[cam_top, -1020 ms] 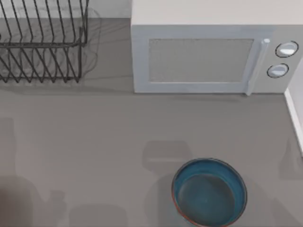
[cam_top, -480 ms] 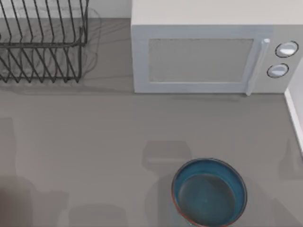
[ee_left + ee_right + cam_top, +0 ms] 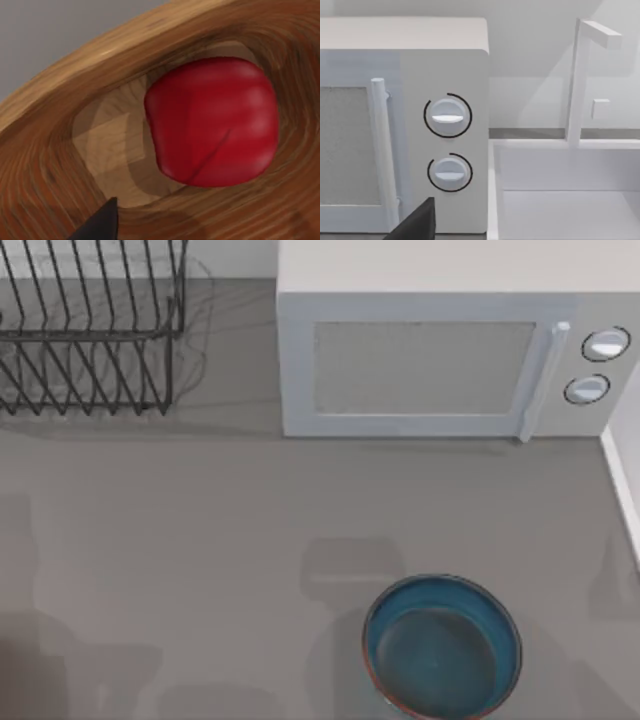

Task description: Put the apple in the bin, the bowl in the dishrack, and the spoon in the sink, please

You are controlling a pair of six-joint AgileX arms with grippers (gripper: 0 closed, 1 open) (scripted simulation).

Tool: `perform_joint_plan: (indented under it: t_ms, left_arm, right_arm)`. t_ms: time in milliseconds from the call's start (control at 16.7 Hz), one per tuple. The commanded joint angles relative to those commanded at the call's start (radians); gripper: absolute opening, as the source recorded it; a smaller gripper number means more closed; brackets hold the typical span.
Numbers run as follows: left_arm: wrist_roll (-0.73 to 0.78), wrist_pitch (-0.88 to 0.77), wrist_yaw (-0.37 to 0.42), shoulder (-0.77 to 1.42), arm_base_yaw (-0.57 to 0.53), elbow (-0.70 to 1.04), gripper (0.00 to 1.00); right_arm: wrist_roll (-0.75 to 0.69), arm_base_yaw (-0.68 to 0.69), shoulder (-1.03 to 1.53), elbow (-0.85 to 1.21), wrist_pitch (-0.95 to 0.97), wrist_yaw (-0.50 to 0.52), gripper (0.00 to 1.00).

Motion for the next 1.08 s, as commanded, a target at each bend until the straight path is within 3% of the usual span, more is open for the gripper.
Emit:
perform_joint_plan:
  t_ms: [300,840,1080]
  left_arm:
    - [0.253,0.211,0.005,-0.237,-0.048,-0.153,1.0]
    - [1.007,0.754,0.009,-0.877,-0.179,-0.58,1.0]
    - [1.209,0.944,0.014,-1.081,-0.222,-0.709,1.0]
  right_arm:
    - [0.0,0.0,0.0,0.0,0.0,0.0,1.0]
    - [0.0,0.0,0.0,0.0,0.0,0.0,1.0]
    - [0.0,0.0,0.0,0.0,0.0,0.0,1.0]
